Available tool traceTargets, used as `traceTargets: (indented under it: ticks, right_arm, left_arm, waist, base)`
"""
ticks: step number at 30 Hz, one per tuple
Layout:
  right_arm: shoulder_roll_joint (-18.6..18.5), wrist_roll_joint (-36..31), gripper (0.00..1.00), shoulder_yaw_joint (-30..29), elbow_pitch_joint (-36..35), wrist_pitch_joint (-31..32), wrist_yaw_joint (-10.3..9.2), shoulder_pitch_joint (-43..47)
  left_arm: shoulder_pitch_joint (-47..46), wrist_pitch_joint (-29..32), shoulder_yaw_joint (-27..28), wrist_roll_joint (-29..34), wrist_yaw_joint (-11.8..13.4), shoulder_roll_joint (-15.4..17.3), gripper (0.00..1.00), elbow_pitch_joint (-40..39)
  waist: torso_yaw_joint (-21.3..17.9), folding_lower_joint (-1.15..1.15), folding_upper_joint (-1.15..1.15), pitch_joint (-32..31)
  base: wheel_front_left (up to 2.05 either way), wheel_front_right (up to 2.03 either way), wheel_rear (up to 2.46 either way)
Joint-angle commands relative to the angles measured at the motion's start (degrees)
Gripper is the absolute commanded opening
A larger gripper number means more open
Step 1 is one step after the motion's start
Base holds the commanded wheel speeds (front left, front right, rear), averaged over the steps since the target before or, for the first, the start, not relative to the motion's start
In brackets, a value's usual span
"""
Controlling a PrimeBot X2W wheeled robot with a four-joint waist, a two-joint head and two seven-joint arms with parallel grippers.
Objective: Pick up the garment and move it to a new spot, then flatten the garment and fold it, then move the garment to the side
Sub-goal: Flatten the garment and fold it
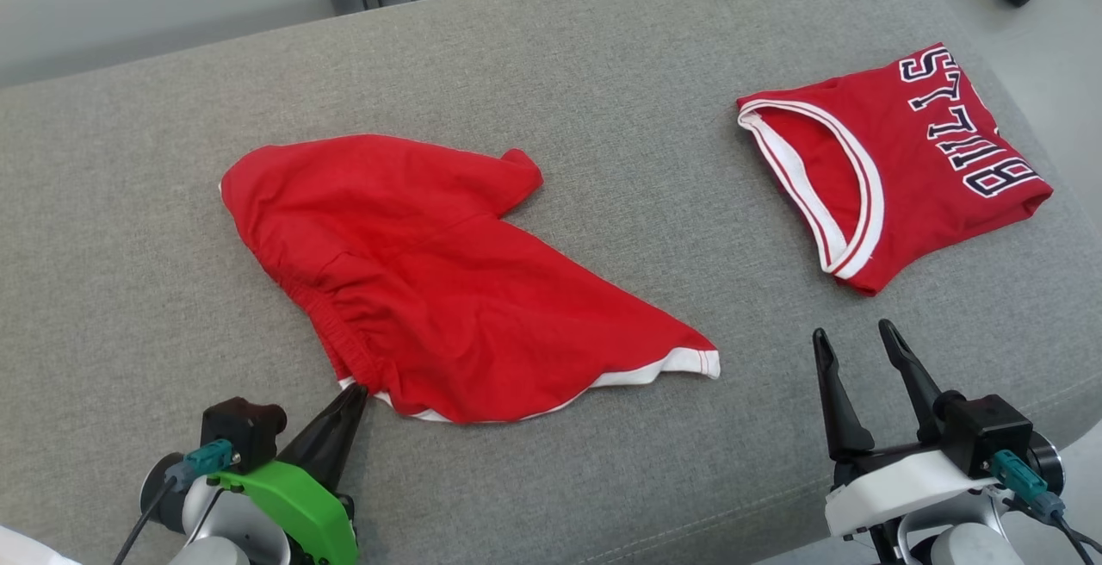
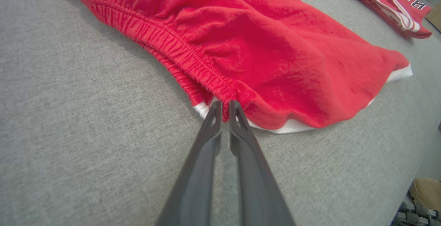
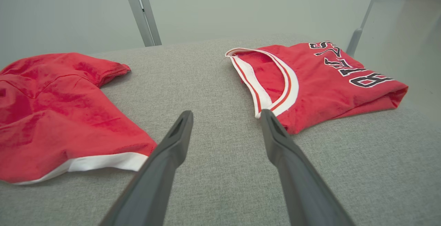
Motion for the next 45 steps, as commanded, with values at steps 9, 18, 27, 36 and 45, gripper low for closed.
traceTargets:
  ticks: [9, 18, 27, 36, 45]
  right_arm:
    - [0.1, 0.2, 1.0, 0.2, 0.4, -0.1, -0.07, -0.2]
    - [0.3, 0.3, 1.0, 0.0, 0.0, -0.1, -0.07, -0.8]
    - [0.7, 0.2, 1.0, 2.5, 1.0, -0.1, -0.07, -2.5]
    - [1.1, 0.6, 1.0, 3.2, 1.8, -0.1, -0.07, -2.0]
    - [1.4, 0.6, 1.0, 2.5, 1.9, -0.1, -0.07, -1.2]
  left_arm:
    - [-2.4, 1.2, -0.4, -0.4, -0.1, 0.0, 0.0, -1.8]
    - [-7.0, 6.4, 1.6, -2.6, 2.0, 1.0, 0.0, -10.0]
    - [-19.0, 17.8, -2.5, -1.5, 2.1, -2.8, 0.0, 3.2]
    - [-27.5, 21.2, -5.7, 1.9, 0.5, -3.7, 0.0, 18.6]
    - [-26.9, 19.1, -5.7, 0.5, -0.9, -3.4, 0.34, 24.9]
  waist:
    - [-0.4, 0.0, 0.0, -0.4]
    - [0.1, 0.0, 0.0, 0.9]
    - [-1.9, 0.0, 0.0, 1.7]
    - [-4.6, 0.0, 0.0, 2.8]
    - [-4.1, 0.0, 0.0, 2.4]
  base:
    - [0.0, 0.0, 0.0]
    - [0.0, 0.0, 0.0]
    - [0.0, 0.0, 0.0]
    - [0.0, 0.0, 0.0]
    - [0.0, 0.0, 0.0]
